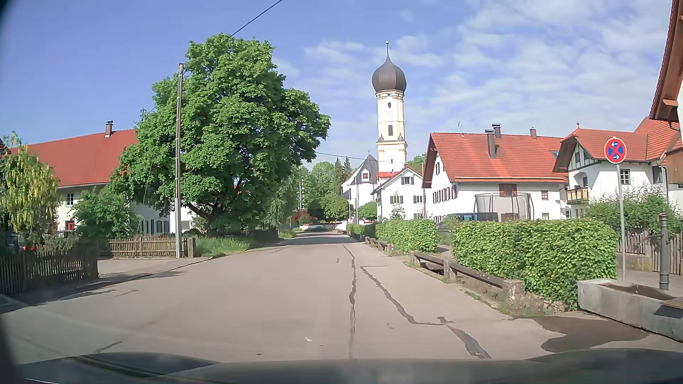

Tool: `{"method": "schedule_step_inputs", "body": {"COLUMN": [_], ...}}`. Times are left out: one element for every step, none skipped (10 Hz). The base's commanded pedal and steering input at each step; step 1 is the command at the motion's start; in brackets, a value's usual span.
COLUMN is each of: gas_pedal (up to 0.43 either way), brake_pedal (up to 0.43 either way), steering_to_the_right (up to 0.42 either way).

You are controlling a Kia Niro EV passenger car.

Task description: Follow the waypoints while adhering to traffic rules and regulations

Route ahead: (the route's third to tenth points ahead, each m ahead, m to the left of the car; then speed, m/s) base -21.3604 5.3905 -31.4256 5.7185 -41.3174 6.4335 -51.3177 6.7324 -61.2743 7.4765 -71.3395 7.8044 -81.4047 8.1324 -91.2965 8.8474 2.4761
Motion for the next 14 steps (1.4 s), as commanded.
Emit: {"method": "schedule_step_inputs", "body": {"gas_pedal": [0.000,0.000,0.000,0.000,0.000,0.000,0.000,0.000,0.000,0.000,0.000,0.000,0.000,0.000], "brake_pedal": [0.000,0.000,0.000,0.006,0.098,0.128,0.152,0.183,0.207,0.220,0.226,0.226,0.226,0.226], "steering_to_the_right": [-0.190,-0.194,-0.194,-0.194,-0.194,-0.194,-0.193,-0.190,-0.185,-0.182,-0.181,-0.181,-0.181,-0.180]}}
